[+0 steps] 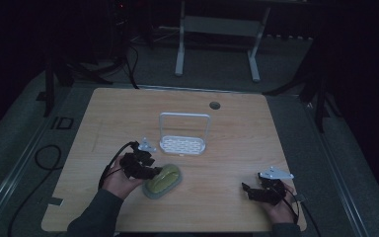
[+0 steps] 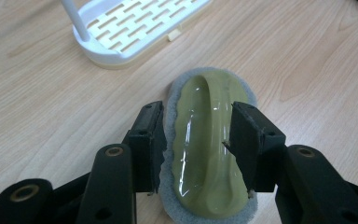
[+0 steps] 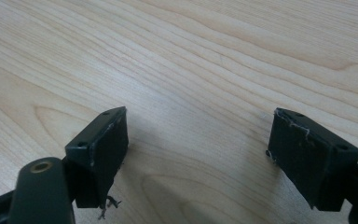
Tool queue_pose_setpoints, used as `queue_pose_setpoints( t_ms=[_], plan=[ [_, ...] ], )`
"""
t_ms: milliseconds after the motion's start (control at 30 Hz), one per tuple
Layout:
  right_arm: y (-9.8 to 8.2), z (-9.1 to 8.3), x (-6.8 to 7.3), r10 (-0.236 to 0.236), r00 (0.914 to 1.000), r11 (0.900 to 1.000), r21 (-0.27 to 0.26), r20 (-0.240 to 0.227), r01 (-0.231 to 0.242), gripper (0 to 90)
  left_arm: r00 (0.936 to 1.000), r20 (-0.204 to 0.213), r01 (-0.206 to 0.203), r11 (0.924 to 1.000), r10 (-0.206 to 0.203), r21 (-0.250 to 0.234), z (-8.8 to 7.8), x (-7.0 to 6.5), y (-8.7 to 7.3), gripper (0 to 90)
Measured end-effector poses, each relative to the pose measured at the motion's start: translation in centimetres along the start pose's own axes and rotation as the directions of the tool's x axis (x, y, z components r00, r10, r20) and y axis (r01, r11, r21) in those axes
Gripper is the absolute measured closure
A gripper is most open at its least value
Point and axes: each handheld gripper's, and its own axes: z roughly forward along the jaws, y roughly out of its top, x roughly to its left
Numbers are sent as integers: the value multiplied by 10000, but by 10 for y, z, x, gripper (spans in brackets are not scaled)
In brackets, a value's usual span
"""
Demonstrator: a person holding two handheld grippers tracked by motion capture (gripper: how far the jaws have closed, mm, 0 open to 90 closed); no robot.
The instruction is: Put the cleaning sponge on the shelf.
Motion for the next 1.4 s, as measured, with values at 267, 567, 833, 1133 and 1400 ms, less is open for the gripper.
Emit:
queue_pose_setpoints(
  t_ms=[267,567,833,1133,1400],
  plan=[
    [0,0,0,16,10000,10000,-2,-1,-16,194,9996,122,-263,9994,260,245,3,-5,7,546],
    [0,0,0,15,10000,10000,0,-2,-15,193,9988,170,-481,9961,470,734,8,-8,15,544],
    [0,0,0,13,10000,10000,-1,-1,-13,193,9985,224,-513,9932,492,1046,12,-9,19,544],
    [0,0,0,17,10000,10000,6,-2,-17,193,9978,320,-623,9872,582,1466,17,-10,21,552],
    [0,0,0,11,10000,10000,-2,-1,-11,193,9970,357,-744,9796,689,1866,20,-9,24,564]
  ],
)
